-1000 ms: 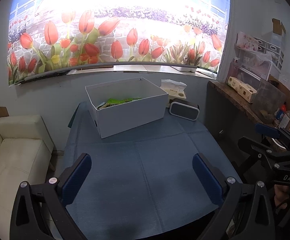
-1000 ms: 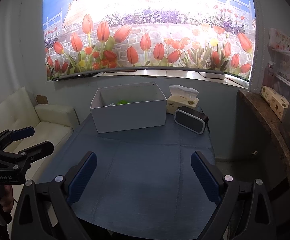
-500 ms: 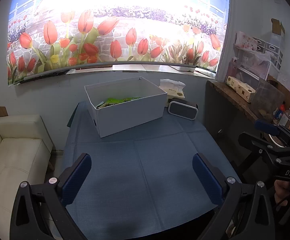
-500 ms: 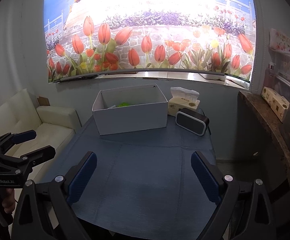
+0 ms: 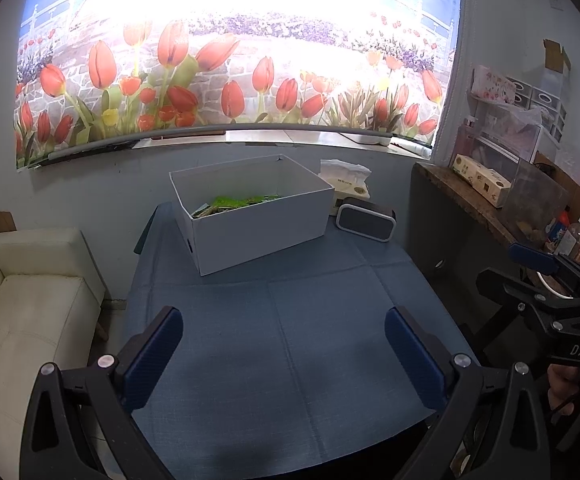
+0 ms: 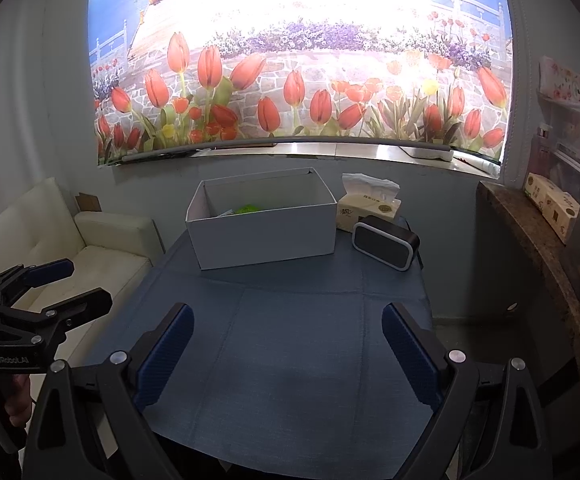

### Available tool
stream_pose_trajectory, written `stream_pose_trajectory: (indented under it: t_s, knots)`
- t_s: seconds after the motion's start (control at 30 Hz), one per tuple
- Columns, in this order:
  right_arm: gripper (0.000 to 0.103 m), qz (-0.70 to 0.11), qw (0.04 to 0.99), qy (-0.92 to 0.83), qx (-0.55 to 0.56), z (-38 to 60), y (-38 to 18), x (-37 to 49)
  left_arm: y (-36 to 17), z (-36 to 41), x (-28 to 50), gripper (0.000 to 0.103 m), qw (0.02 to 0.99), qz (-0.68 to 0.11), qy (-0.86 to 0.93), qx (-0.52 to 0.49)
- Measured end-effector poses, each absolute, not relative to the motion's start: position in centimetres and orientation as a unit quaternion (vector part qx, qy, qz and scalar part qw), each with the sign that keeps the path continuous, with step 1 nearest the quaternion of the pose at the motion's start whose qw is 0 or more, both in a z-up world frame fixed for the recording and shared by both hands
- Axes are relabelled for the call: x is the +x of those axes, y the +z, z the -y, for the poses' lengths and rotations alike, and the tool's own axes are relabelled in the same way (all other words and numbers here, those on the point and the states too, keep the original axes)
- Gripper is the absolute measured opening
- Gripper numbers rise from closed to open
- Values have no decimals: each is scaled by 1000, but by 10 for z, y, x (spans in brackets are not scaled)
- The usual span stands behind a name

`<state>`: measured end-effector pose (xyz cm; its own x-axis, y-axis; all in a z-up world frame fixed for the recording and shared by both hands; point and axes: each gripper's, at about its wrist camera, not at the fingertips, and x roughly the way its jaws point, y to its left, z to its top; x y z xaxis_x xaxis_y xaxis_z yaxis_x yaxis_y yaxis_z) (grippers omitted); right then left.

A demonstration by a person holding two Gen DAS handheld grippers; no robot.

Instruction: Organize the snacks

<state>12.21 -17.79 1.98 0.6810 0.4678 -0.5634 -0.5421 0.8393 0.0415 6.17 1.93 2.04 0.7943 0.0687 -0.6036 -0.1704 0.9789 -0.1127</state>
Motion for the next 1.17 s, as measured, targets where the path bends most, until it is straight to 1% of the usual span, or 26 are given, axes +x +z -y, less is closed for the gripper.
stream_pose_trajectory:
  t_s: [1.17]
  knots:
    - [98, -290, 914, 277, -66, 179, 24, 122, 27, -10, 62, 103, 945, -313, 56, -78]
